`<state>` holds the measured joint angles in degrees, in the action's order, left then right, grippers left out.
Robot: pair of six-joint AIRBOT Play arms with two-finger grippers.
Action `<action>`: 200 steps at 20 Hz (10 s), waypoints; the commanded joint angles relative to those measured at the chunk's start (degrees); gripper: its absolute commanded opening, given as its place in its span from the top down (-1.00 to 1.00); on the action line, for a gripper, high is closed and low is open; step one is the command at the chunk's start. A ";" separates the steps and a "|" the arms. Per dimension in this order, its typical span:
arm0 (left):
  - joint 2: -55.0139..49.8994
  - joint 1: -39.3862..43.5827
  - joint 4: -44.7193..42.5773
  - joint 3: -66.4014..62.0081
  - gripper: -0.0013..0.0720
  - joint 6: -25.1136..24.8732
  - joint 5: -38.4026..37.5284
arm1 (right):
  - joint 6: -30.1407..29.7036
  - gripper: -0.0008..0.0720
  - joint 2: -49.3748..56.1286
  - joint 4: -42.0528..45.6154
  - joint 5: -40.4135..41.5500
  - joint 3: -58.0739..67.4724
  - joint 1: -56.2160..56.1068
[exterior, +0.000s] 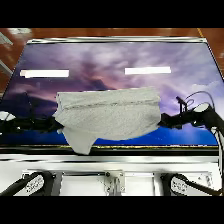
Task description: Fold the shirts.
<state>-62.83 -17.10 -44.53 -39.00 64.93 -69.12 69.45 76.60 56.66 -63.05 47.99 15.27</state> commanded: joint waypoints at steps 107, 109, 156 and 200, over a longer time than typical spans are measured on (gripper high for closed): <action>-9.68 2.12 24.33 -42.16 0.88 -2.95 -2.51 | 25.86 -0.86 17.22 3.04 -6.62 24.90 -18.97; -9.68 2.14 24.30 -42.16 0.88 -2.95 -2.51 | 22.34 -0.86 20.87 -1.77 -4.42 24.33 -20.33; -11.37 22.47 21.35 -39.41 0.88 -5.77 9.97 | 20.17 0.82 1.14 26.08 -15.63 4.24 48.13; -16.79 34.03 -45.48 -39.54 0.24 26.43 -5.92 | 22.88 -0.42 -2.43 24.24 -15.78 26.53 -8.55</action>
<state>-79.59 16.93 -90.00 -78.50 91.33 -75.66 92.27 74.17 81.01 -78.94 74.59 6.90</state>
